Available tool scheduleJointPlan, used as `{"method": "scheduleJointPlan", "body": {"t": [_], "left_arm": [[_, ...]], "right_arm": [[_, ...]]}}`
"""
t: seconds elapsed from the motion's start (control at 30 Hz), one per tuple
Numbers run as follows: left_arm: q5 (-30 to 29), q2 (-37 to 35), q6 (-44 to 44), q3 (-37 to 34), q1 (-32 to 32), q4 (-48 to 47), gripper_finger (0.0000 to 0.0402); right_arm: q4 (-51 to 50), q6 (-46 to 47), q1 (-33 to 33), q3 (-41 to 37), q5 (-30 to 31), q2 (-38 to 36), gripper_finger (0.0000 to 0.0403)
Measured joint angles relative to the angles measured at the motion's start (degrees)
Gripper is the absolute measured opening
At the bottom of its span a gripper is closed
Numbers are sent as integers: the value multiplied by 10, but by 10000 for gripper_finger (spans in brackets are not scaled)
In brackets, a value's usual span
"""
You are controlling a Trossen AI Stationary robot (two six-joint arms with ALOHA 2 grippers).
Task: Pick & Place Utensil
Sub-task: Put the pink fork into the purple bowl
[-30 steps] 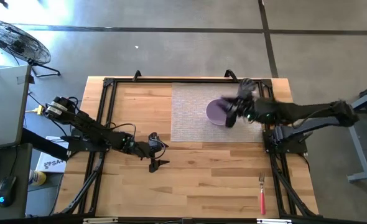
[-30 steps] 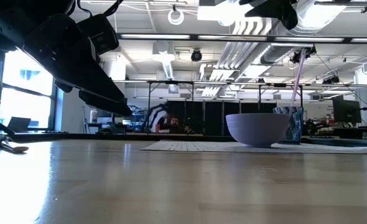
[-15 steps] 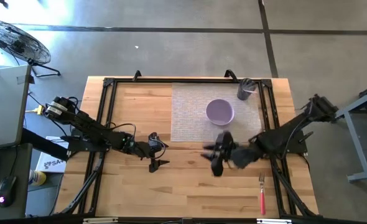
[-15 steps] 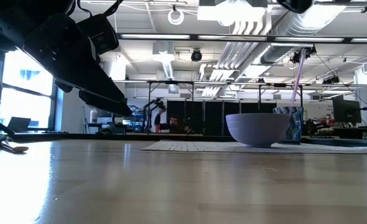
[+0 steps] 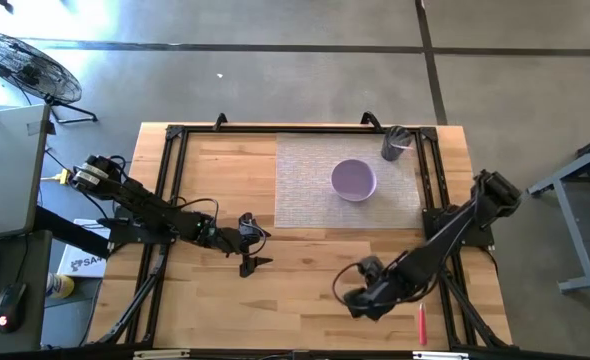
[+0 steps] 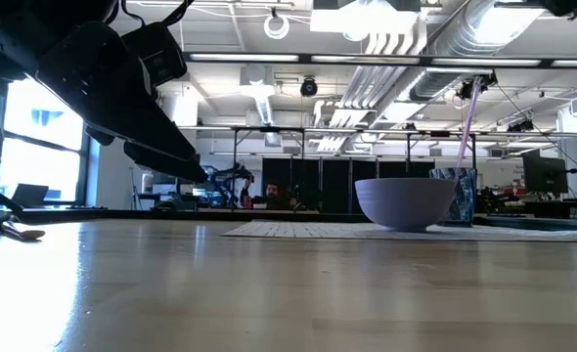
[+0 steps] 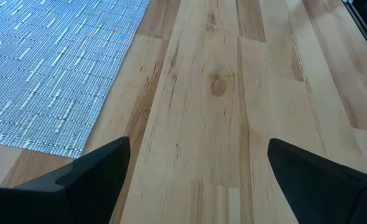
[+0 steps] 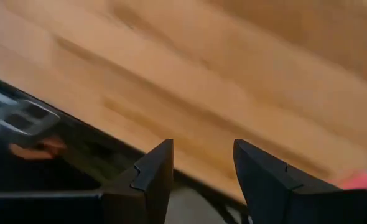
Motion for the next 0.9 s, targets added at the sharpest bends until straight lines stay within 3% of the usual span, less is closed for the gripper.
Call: {"method": "scheduleJointPlan", "body": {"t": [0.23,0.47,0.67,0.9], "left_arm": [[0,0,0,0,0,0,376],[0,0,0,0,0,0,376],[0,0,0,0,0,0,376],[0,0,0,0,0,0,376]], "right_arm": [[-7,74,31,0,-106,35,161],[-59,97,54,-6,-170,47,161],[-21,80,62,-72,-258,47,161],[91,67,54,-172,-352,46,161]]}}
